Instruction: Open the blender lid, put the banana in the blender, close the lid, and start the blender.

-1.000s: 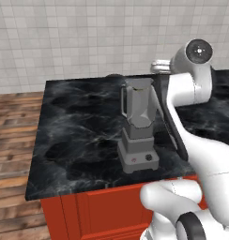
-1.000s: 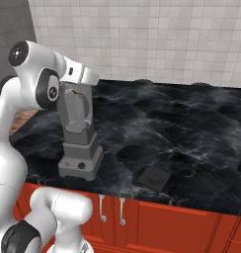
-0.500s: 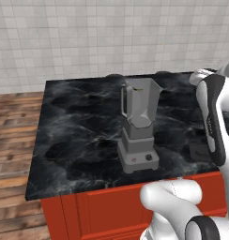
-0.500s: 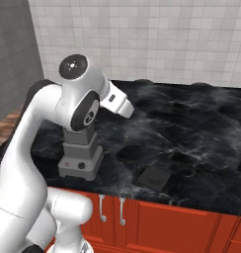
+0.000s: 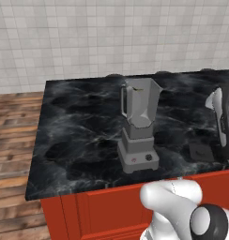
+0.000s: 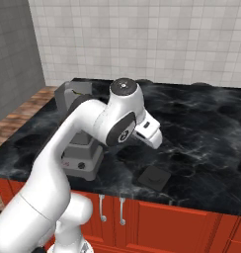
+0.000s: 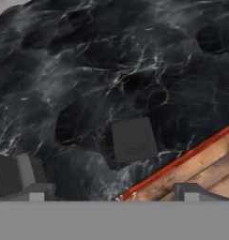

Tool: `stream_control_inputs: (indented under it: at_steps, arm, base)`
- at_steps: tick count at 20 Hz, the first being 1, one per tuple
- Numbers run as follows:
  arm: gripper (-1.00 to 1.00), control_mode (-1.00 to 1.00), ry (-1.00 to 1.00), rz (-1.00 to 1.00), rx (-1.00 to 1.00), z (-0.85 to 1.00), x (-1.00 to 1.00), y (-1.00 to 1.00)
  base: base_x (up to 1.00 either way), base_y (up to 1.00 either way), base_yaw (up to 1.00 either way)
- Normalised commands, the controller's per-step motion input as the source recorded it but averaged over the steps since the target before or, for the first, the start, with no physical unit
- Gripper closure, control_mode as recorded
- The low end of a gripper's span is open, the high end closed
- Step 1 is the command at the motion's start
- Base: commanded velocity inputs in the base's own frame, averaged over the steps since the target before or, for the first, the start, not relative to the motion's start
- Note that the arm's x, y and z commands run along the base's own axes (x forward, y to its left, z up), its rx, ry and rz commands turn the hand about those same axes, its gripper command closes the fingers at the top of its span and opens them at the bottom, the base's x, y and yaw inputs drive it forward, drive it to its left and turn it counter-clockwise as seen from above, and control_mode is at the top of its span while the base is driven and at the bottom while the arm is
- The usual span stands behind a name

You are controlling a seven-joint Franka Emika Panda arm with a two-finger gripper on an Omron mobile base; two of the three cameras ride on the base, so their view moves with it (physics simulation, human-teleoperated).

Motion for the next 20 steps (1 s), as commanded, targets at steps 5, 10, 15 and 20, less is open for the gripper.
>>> stream_control_inputs:
  at_steps: [5, 10, 15, 20]
  arm:
    - [-1.0, -1.0, 0.24, 0.0, 0.0, -1.0, 0.0, -0.37]
    - [-1.0, -1.0, 0.26, 0.0, 0.0, -0.91, 0.01, -0.13]
    - [-1.0, -1.0, 0.17, 0.01, 0.02, -0.66, 0.18, 0.0]
    - [-1.0, -1.0, 0.03, 0.08, 0.09, -0.35, 0.54, -0.05]
  base:
    - [0.0, 0.0, 0.0]
    - [0.0, 0.0, 0.0]
    - [0.0, 0.0, 0.0]
    - [0.0, 0.0, 0.0]
